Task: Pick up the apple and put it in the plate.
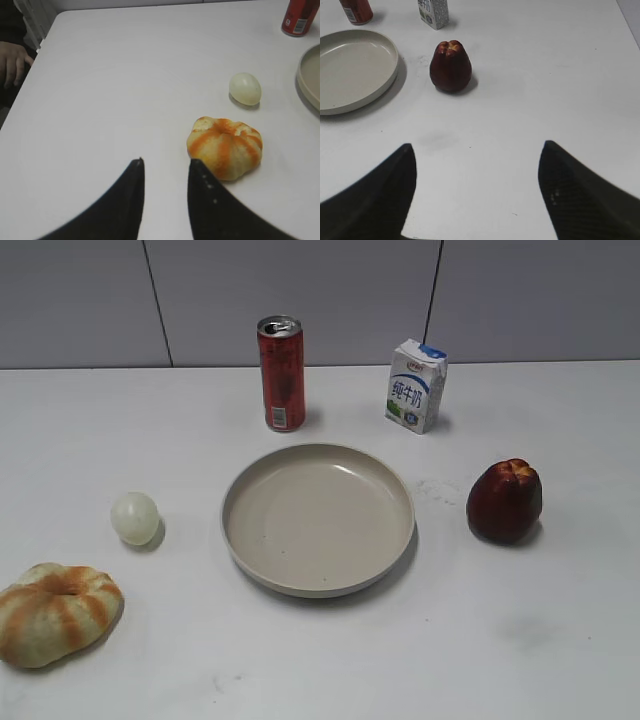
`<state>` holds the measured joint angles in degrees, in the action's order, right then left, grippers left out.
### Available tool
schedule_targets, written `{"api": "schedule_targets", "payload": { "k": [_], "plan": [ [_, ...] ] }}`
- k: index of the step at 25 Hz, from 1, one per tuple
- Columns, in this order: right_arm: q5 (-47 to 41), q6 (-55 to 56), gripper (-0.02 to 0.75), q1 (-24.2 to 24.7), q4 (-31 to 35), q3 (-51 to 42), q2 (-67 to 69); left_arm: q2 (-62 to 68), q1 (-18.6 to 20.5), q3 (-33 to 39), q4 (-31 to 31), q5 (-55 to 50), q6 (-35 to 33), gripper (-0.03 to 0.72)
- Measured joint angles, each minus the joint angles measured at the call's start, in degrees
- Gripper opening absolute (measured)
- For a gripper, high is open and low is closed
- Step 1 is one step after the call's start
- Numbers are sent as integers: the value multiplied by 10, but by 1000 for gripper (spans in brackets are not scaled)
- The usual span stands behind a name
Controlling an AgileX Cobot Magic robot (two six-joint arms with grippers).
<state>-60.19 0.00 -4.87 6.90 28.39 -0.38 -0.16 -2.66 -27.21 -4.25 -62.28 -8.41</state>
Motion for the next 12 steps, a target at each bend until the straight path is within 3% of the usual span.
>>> {"api": "schedule_targets", "payload": {
  "k": [12],
  "plan": [
    [2,0,571,0,-3,1,1,0,0,0,0,0,0,235]
  ]
}}
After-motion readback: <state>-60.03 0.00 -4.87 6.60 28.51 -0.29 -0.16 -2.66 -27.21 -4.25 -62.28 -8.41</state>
